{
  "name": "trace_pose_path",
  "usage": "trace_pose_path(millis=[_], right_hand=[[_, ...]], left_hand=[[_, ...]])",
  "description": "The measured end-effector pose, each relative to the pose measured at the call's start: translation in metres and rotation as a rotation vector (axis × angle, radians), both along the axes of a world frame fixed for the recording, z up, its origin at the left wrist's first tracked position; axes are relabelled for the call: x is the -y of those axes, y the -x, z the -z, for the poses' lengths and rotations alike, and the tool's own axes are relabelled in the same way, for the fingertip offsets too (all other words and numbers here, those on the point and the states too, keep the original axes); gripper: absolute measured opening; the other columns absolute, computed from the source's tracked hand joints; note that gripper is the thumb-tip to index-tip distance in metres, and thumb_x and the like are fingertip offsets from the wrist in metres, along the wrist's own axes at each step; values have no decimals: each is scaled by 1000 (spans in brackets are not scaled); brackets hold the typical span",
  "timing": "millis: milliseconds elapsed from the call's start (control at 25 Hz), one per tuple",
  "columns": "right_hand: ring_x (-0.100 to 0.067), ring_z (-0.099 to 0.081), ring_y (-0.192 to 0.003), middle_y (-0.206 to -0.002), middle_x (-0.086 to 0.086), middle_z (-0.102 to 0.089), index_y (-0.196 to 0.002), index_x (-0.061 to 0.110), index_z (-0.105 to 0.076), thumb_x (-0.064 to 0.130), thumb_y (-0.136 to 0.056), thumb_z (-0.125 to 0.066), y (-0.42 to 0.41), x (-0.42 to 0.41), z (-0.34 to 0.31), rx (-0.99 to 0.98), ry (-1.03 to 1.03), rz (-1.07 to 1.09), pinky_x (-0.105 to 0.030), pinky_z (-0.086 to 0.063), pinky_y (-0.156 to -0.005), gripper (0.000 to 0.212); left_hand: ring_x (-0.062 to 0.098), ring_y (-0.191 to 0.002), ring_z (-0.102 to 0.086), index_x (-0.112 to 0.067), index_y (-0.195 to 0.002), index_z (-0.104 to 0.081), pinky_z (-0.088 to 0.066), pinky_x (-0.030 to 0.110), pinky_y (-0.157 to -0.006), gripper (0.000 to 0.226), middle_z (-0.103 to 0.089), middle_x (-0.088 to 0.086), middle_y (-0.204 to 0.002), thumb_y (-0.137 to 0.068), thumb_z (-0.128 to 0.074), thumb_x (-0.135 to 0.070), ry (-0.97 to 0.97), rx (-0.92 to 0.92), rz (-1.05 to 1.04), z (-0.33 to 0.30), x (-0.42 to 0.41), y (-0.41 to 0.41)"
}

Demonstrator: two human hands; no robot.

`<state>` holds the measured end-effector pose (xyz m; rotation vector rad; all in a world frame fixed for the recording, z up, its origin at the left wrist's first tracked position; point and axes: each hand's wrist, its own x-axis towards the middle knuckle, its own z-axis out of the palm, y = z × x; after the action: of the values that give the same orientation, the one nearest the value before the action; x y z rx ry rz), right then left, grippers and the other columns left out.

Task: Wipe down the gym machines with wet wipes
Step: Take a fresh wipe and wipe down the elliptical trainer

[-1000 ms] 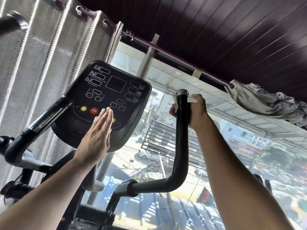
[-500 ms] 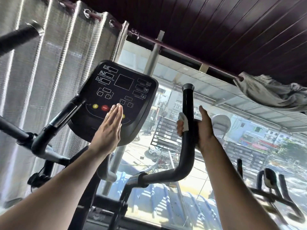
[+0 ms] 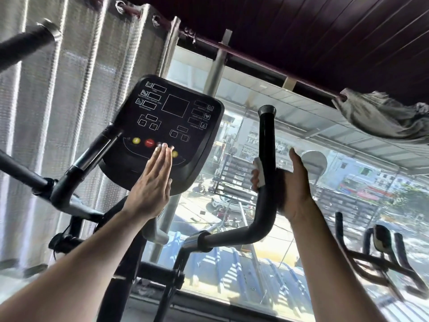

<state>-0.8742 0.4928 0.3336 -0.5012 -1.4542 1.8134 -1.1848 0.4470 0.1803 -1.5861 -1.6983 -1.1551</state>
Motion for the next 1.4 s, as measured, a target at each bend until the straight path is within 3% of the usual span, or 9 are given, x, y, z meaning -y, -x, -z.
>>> trace_pose_path(millis=[360,600,760,880,1000,1120,1200,1280,1400], right_hand=[[-26,-48,-57,-59,-14,-56,-72,9,-66,68,-101,-11,1,38,118,-190,-208,223,-35,-45,-68,86],[-30,-70,-85,-82,-16,-72,-89,6,-69,7,-104,-36,-3,34,144,-171,-206,502,-42,-54,-90,36],[-23,-48,-76,-74,-9,-55,-86,12,-76,-1,-94,-57,-41,43,128,48,-434,529,-42,-40,-80,24],[-16,-69,-89,-92,7,-75,-99,29,-79,12,-98,-65,-63,61,120,223,-673,796,-41,-55,-89,22],[-12,-68,-112,-117,6,-72,-120,18,-72,16,-101,-62,-61,92,97,279,-1276,1030,-25,-55,-96,22],[-24,-62,-117,-113,-10,-70,-117,4,-70,-12,-86,-68,-27,98,82,748,-1903,690,-34,-55,-100,35],[-31,-66,-95,-85,-10,-68,-97,8,-70,-8,-78,-69,-11,87,80,1247,-2224,512,-53,-48,-108,24],[-31,-65,-78,-70,-8,-65,-81,11,-69,2,-79,-70,-10,84,80,1630,-2381,392,-58,-44,-108,10],[-32,-65,-82,-77,-10,-70,-77,14,-74,12,-78,-77,-9,84,83,1795,-2509,314,-46,-52,-94,4]], left_hand=[[23,-160,9,-2,-163,1,-5,38,-130,71,6,12,-172,-105,-40,-5,-36,8,8,2,-1,-4],[22,-160,8,-3,-163,-1,-4,36,-130,71,2,13,-173,-105,-40,-5,-59,17,32,1,2,-5],[23,-160,7,-2,-163,-1,-6,38,-130,71,1,15,-172,-105,-42,-3,-82,10,37,2,2,-6],[25,-160,6,0,-163,-2,-7,40,-130,71,0,17,-172,-104,-42,-2,-90,20,38,3,3,-9],[26,-160,6,0,-163,-1,-7,40,-131,70,1,18,-172,-104,-40,-2,-78,19,31,1,3,-11],[25,-160,6,-1,-163,-1,-5,37,-130,70,2,16,-172,-105,-39,-4,-59,27,34,2,6,-10],[26,-160,6,0,-163,-1,-7,38,-130,70,2,17,-172,-104,-39,-4,-63,18,39,1,7,-11],[27,-160,4,1,-162,-2,-10,41,-130,69,0,18,-172,-104,-39,-3,-67,2,26,1,6,-11],[25,-160,7,-1,-163,-1,-11,41,-130,70,1,16,-172,-105,-40,-3,-58,4,-1,3,3,-8]])
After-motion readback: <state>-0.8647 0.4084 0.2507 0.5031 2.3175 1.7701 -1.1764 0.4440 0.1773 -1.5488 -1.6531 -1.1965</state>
